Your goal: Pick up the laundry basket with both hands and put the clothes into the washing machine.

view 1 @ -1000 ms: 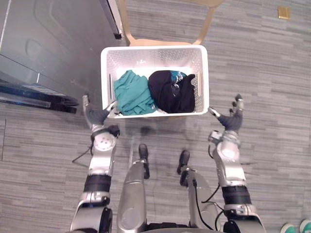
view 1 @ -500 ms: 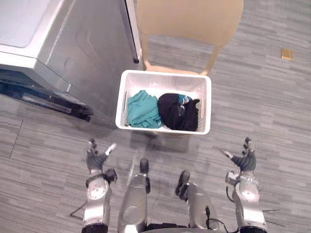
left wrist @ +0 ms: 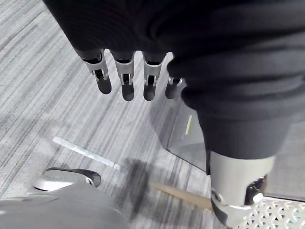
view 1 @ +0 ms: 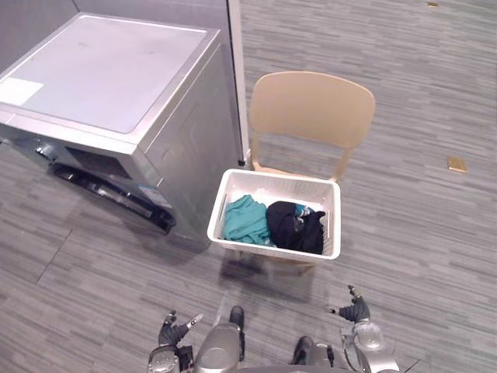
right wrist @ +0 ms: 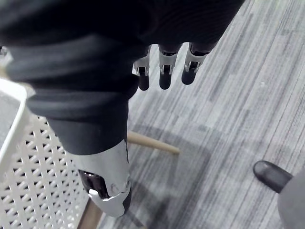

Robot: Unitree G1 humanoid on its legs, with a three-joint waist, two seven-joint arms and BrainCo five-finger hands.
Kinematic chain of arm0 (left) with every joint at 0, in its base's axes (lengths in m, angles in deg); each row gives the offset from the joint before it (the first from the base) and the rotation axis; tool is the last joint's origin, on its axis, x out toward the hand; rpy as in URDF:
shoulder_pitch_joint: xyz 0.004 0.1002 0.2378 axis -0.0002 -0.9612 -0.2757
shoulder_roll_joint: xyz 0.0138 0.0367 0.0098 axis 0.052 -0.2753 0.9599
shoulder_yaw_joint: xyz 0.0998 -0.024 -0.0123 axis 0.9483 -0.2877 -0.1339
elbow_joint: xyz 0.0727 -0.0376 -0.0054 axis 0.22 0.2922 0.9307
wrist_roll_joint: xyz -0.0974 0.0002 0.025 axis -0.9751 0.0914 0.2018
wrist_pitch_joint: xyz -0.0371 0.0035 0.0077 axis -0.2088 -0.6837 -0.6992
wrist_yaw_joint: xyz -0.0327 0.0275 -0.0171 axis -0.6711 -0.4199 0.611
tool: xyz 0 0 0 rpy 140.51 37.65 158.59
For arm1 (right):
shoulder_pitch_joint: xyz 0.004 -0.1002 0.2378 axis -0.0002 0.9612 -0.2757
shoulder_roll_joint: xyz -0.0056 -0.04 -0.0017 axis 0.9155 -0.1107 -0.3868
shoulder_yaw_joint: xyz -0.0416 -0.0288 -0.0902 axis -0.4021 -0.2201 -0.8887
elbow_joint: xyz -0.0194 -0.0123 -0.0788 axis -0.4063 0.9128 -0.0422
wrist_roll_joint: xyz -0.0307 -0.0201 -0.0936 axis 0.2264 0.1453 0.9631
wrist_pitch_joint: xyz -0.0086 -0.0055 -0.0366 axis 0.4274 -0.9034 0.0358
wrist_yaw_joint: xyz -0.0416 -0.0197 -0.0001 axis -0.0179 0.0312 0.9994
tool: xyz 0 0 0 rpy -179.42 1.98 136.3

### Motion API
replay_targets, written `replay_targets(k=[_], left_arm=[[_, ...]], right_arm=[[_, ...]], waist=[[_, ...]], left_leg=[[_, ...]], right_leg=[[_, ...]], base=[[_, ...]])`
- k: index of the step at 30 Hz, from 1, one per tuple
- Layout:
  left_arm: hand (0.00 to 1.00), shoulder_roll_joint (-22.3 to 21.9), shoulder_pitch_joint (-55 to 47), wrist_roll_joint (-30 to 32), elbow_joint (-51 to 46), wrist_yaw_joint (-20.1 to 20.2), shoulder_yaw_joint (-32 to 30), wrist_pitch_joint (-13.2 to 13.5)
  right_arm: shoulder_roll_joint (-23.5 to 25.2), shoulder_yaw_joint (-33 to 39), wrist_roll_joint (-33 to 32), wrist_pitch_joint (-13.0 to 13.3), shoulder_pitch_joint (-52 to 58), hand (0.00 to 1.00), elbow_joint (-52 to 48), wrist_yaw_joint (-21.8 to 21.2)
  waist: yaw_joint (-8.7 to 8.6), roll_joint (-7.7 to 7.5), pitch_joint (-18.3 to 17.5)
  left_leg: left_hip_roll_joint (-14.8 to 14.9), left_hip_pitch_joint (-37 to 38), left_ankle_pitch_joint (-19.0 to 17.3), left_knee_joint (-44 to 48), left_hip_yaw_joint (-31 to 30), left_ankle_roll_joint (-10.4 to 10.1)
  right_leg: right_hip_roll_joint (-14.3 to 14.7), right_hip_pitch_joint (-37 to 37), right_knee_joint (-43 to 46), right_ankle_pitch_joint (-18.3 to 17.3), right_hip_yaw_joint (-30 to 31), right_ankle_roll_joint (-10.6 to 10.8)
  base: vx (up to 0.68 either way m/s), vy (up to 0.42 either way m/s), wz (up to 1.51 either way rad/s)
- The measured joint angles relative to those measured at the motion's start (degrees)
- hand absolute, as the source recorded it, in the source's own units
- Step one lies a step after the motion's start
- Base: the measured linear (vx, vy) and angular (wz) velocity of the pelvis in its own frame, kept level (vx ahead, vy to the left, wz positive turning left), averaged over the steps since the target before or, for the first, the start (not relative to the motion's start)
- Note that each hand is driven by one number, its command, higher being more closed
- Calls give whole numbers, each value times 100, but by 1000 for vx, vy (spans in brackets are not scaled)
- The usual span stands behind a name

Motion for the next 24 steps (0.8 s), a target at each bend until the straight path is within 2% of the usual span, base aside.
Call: replay_targets(k=[1,2,3,4,5,6,7,8,9,10,11,12,13,14,15,16,18,19,20,21,22,23,24], left_arm=[[0,-1,33,-1,-2,-5,1,2],[0,-10,91,-1,2,-19,-1,-2],[0,-14,128,-2,8,-37,-11,-31],[0,-9,142,-1,8,-48,-13,-32],[0,37,196,-2,4,-115,-28,-30],[0,50,306,-2,0,-126,-20,-29],[0,44,325,2,-1,-136,2,-25],[0,22,390,5,11,-147,51,-14],[0,-14,416,14,36,-152,86,-9],[0,7,569,100,96,-173,250,5],[0,47,669,170,116,-195,293,21],[0,68,677,188,130,-219,284,16],[0,72,704,172,138,-224,232,19],[0,96,705,203,174,-220,239,4],[0,101,676,212,172,-222,240,4],[0,118,644,215,174,-225,249,3],[0,253,631,215,167,-232,280,-2],[0,269,626,215,162,-236,280,-1],[0,267,610,216,159,-243,283,1],[0,271,627,216,159,-245,282,3],[0,262,644,215,159,-252,282,4],[0,220,678,216,160,-258,285,8],[0,213,697,280,168,-258,303,-5]], right_arm=[[-3,22,-40,-9,-33,0,45,3],[-14,20,-107,-38,-94,0,113,8],[-54,20,-157,-52,-174,0,166,23],[-75,20,-170,-57,-181,0,174,29],[-109,43,-185,-85,-177,0,202,73],[-162,54,-187,-86,-144,0,202,123],[-202,55,-189,-87,-126,0,208,126],[-254,69,-190,-92,-127,0,217,124],[-283,88,-191,-91,-123,0,198,123],[-283,164,-194,-101,-154,0,358,119],[-120,210,-241,-143,-204,0,446,85],[-37,214,-252,-145,-227,0,451,77],[114,216,-300,-160,-317,0,513,43],[163,186,-309,-190,-397,0,540,-6],[170,137,-312,-198,-437,0,538,-14],[178,5,-323,-200,-536,0,534,-14],[199,-94,-420,-195,-593,0,464,-10],[195,-142,-428,-197,-619,0,412,-7],[191,-203,-475,-192,-613,0,303,-5],[177,-263,-518,-190,-637,0,249,0],[174,-291,-538,-192,-674,0,249,-4],[175,-347,-541,-193,-766,0,242,-3],[176,-418,-528,-192,-807,0,109,5]], waist=[[12,-14,7],[16,7,31],[21,25,63],[19,21,65],[-5,-100,132],[-49,-119,133],[-99,-115,130],[-182,-30,89],[-216,60,50],[-297,45,75],[-261,-149,110],[-248,-192,117],[-202,-255,152],[-151,-231,165],[-142,-199,171],[-154,-132,201],[-203,-133,202],[-250,-134,201],[-348,-142,199],[-348,-152,195],[-352,-136,209],[-361,-69,253],[-371,-66,260]], left_leg=[[29,-75,69,-35,193,5],[265,-244,-72,127,917,113],[611,-427,-258,639,1528,355],[704,-464,-302,769,1639,423],[1120,-489,-379,1312,2011,535],[1383,-479,-390,1433,2069,462],[1522,-481,-372,1395,2047,398],[1726,-464,-187,1040,1988,192],[1802,-439,-44,823,1917,118],[1569,-541,-258,849,1706,-264],[1261,-746,-514,1200,1694,-88],[1162,-835,-716,1425,1645,-20],[974,-844,-1115,1846,1623,137],[832,-673,-1322,1938,1659,247],[746,-543,-1415,1909,1660,282],[620,-284,-1481,1744,1574,366],[318,120,-1384,1237,1389,585],[230,223,-1349,1100,1323,615],[46,429,-1256,901,1236,647],[-98,548,-1245,812,1145,658],[-136,596,-1242,778,1092,656],[-179,652,-1239,792,964,645],[-264,665,-1211,852,836,590]], right_leg=[[-47,-18,-21,46,-143,-15],[-63,-25,-53,84,-334,-46],[-136,-18,41,84,-505,-46],[-167,-12,68,84,-556,-46],[-477,114,233,96,-842,-24],[-704,218,273,147,-1016,66],[-809,280,265,190,-1089,156],[-931,380,249,260,-1275,459],[-956,420,228,278,-1339,589],[-1291,481,347,242,-1384,895],[-1598,490,403,298,-1360,879],[-1708,530,437,383,-1344,879],[-2027,565,755,630,-1222,789],[-2322,469,1249,905,-1033,237],[-2454,347,1613,1071,-844,-339],[-2397,-71,2593,832,-180,-841],[-1720,-700,3605,49,832,-480],[-1487,-817,3713,-134,996,-390],[-1044,-1066,3684,-451,1187,-288],[-766,-1268,3419,-608,1266,-236],[-579,-1351,3150,-629,1320,-199],[-148,-1475,2354,-657,1420,-90],[46,-1513,1643,-341,1450,-308]], base=[[-80,72,86],[-93,132,69],[-62,127,55],[-32,205,75],[7,248,84],[11,288,97],[28,386,88],[51,331,72],[118,472,100],[149,477,94],[160,499,91],[183,477,60],[261,595,35],[270,603,25],[264,558,21],[172,302,32],[230,260,61],[242,188,89],[306,138,86],[266,70,80],[316,38,67],[248,-13,72],[246,-20,86]])
